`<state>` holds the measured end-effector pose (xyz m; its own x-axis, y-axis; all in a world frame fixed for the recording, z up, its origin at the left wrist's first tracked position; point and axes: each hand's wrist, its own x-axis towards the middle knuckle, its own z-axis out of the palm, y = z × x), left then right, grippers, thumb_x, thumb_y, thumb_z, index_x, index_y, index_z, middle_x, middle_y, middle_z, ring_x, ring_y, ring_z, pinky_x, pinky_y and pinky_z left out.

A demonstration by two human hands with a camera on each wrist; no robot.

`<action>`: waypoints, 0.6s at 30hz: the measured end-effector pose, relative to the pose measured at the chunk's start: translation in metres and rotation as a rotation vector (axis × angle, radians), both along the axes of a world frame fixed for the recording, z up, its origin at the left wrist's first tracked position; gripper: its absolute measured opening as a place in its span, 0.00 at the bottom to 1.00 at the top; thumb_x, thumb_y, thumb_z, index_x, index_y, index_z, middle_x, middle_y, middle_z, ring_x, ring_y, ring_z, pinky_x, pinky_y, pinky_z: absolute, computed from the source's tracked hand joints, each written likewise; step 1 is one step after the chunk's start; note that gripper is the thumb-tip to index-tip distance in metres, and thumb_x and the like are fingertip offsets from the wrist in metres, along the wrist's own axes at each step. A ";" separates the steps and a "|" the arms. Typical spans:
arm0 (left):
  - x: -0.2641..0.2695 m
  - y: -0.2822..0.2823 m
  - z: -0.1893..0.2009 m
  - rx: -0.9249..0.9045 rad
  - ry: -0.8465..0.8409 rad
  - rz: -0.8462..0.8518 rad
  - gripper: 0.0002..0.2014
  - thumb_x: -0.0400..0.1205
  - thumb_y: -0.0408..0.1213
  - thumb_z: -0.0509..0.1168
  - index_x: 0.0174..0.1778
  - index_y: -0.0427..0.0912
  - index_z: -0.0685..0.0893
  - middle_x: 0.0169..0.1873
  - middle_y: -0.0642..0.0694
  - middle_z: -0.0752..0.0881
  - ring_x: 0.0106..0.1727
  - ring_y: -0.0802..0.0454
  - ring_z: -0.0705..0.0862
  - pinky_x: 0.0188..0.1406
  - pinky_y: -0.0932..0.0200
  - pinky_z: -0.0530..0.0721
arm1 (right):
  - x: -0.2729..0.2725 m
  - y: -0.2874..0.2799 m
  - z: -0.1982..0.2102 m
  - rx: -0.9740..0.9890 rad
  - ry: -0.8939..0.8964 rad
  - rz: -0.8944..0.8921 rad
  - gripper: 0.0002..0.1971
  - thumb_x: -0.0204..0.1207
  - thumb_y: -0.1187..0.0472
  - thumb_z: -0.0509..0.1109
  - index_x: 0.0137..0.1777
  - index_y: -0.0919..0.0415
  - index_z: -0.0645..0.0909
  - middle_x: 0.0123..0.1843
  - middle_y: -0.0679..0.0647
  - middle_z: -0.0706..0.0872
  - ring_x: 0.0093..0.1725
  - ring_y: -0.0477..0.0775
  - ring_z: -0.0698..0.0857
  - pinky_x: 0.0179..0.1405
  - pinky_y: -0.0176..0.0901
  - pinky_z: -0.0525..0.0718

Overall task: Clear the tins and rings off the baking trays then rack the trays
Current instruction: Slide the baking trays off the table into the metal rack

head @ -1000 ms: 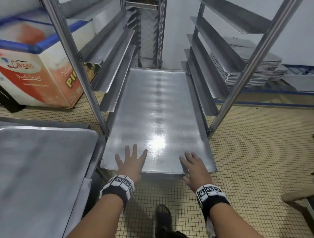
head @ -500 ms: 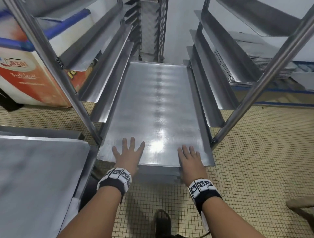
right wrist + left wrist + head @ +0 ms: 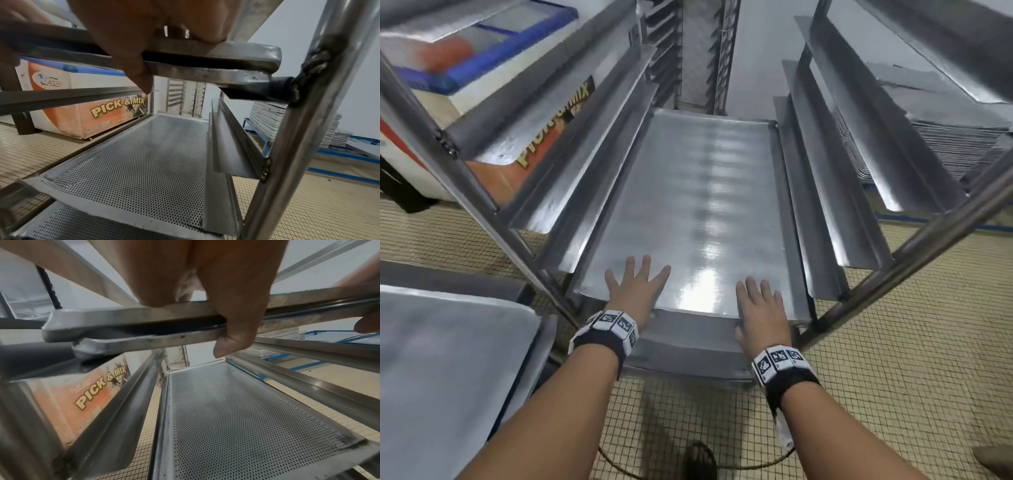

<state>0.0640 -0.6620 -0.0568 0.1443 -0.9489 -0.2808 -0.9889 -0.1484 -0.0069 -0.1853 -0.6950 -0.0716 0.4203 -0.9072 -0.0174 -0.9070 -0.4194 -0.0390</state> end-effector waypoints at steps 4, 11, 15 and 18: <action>0.001 -0.010 0.004 -0.107 -0.003 0.014 0.48 0.71 0.42 0.79 0.80 0.63 0.56 0.73 0.41 0.62 0.76 0.39 0.63 0.77 0.25 0.56 | 0.004 -0.010 -0.001 -0.006 0.018 -0.001 0.43 0.68 0.56 0.77 0.82 0.59 0.61 0.83 0.57 0.63 0.82 0.67 0.60 0.80 0.64 0.62; 0.002 -0.009 0.008 -0.133 -0.033 -0.041 0.43 0.74 0.42 0.77 0.80 0.58 0.59 0.63 0.44 0.68 0.66 0.43 0.68 0.75 0.28 0.63 | 0.006 -0.011 0.000 -0.106 -0.015 -0.032 0.41 0.61 0.57 0.81 0.75 0.56 0.69 0.61 0.57 0.75 0.59 0.59 0.74 0.67 0.51 0.75; -0.007 0.015 0.014 -0.156 -0.050 -0.013 0.34 0.79 0.35 0.68 0.81 0.49 0.63 0.73 0.43 0.68 0.76 0.44 0.68 0.81 0.28 0.54 | 0.010 -0.006 0.002 -0.081 0.013 -0.056 0.40 0.64 0.59 0.78 0.77 0.55 0.67 0.64 0.56 0.74 0.64 0.59 0.74 0.72 0.56 0.72; -0.010 0.044 0.012 -0.086 -0.012 0.008 0.39 0.82 0.39 0.67 0.87 0.49 0.53 0.86 0.45 0.53 0.87 0.43 0.51 0.82 0.27 0.47 | 0.014 0.009 0.007 -0.045 0.064 -0.079 0.39 0.69 0.54 0.75 0.79 0.53 0.64 0.73 0.57 0.71 0.72 0.60 0.71 0.78 0.60 0.62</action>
